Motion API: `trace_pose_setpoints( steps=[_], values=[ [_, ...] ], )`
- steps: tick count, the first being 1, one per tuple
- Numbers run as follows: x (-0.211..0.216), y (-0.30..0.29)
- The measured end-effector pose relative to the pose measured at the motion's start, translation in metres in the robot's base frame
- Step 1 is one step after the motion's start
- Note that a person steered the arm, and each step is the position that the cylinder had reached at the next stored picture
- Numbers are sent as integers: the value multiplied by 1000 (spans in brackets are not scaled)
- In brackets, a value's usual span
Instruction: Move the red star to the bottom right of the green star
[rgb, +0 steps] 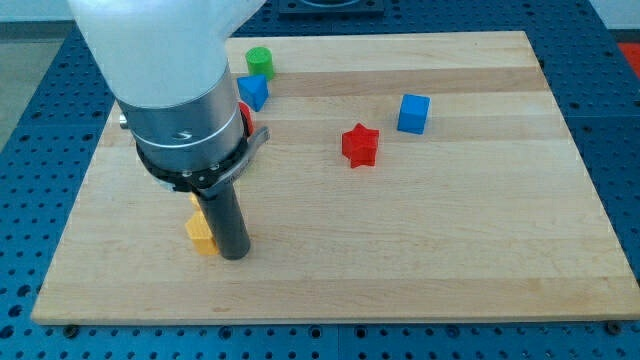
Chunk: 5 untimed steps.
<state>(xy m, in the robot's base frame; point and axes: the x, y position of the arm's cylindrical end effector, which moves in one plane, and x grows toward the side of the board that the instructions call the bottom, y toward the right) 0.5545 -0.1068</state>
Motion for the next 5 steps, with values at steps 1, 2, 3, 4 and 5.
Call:
trace_pose_setpoints(
  steps=[1,2,3,4,5],
  values=[
    [-25,51],
    [-81,141],
    [-134,219],
    [-140,197],
    [-138,153]
  ],
)
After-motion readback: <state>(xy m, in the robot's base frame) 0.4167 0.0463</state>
